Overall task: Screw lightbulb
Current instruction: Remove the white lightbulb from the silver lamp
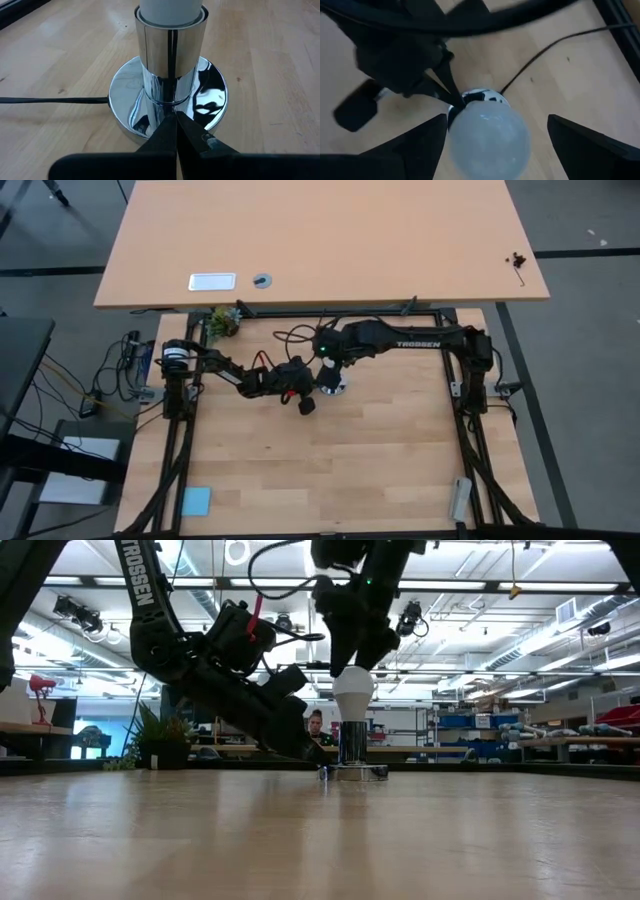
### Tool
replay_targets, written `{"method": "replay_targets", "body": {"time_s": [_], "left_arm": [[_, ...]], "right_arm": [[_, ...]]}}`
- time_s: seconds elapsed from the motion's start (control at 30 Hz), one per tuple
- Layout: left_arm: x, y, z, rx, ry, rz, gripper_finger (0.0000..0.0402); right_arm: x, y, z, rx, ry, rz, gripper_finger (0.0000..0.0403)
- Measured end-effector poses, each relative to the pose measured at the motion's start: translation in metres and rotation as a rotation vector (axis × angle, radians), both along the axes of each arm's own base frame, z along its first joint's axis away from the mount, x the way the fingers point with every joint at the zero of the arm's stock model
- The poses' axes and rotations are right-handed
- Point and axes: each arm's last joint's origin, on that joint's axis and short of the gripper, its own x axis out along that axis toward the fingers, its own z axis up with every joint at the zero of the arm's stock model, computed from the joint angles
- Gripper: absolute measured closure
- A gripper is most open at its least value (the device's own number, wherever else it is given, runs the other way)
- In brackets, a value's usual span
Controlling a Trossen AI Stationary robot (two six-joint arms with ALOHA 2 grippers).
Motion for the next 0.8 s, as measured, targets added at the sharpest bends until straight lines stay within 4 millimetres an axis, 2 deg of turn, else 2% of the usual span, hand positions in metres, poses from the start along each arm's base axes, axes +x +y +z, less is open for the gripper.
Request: {"method": "replay_targets", "body": {"time_s": [0.13, 0.3, 0.4, 0.5, 0.6, 0.7, 0.8], "left_arm": [[0.000, 0.000, 0.000, 0.001, 0.001, -0.001, 0.0399], [0.000, 0.000, 0.000, 0.001, 0.000, -0.001, 0.0399], [0.000, 0.000, 0.000, 0.002, 0.000, -0.001, 0.0399], [0.000, 0.000, 0.000, 0.001, 0.000, 0.001, 0.0399], [0.000, 0.000, 0.000, 0.002, 0.000, -0.001, 0.0399], [0.000, 0.000, 0.000, 0.002, -0.001, -0.001, 0.0399], [0.000, 0.000, 0.000, 0.002, 0.000, -0.001, 0.0399]], "right_arm": [[0.004, -0.001, -0.012, 0.005, 0.049, 0.005, 0.0059], [0.000, -0.006, -0.012, -0.011, 0.086, 0.063, 0.0103], [-0.001, -0.010, -0.009, -0.037, 0.107, 0.148, 0.0136], [-0.002, -0.016, -0.009, -0.088, 0.137, 0.303, 0.0155], [-0.002, -0.017, -0.009, -0.137, 0.169, 0.523, 0.0153], [-0.001, -0.016, -0.008, -0.196, 0.201, 0.733, 0.0135], [-0.001, -0.012, -0.008, -0.243, 0.231, 0.811, 0.0110]]}}
